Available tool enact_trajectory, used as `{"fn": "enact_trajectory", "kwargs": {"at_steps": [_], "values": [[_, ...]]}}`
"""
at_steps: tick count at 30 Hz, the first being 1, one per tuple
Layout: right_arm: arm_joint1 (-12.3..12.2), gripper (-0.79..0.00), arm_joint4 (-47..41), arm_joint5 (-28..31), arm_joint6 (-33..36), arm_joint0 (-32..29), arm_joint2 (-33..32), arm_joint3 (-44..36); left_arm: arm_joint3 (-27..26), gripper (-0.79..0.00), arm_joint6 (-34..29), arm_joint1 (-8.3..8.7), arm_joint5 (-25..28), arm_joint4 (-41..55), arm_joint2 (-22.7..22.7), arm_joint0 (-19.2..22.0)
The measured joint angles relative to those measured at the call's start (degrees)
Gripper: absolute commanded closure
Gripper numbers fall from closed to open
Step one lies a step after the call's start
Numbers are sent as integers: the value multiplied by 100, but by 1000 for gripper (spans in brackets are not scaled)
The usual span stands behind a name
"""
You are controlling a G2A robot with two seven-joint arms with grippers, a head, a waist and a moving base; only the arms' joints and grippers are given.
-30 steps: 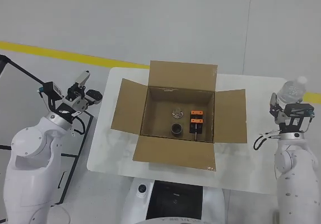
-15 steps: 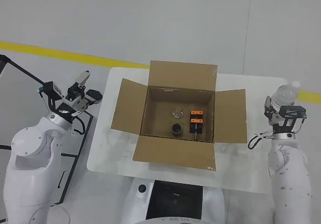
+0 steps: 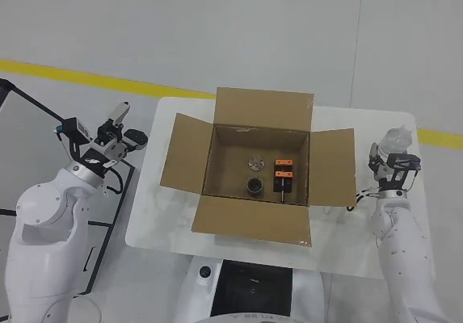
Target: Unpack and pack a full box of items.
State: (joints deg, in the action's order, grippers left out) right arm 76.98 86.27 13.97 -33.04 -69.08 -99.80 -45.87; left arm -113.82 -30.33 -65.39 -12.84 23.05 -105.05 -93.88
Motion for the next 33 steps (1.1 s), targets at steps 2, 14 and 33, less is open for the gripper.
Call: {"fn": "enact_trajectory", "kwargs": {"at_steps": [2,14,33], "values": [[-1,0,-7,0,-27,71,49,161,0,-785,0,0,0,0,0,0],[-45,0,87,60,-319,471,312,997,0,-785,0,0,0,0,0,0],[-81,0,223,-160,-577,874,707,1986,0,-785,0,0,0,0,0,0]]}}
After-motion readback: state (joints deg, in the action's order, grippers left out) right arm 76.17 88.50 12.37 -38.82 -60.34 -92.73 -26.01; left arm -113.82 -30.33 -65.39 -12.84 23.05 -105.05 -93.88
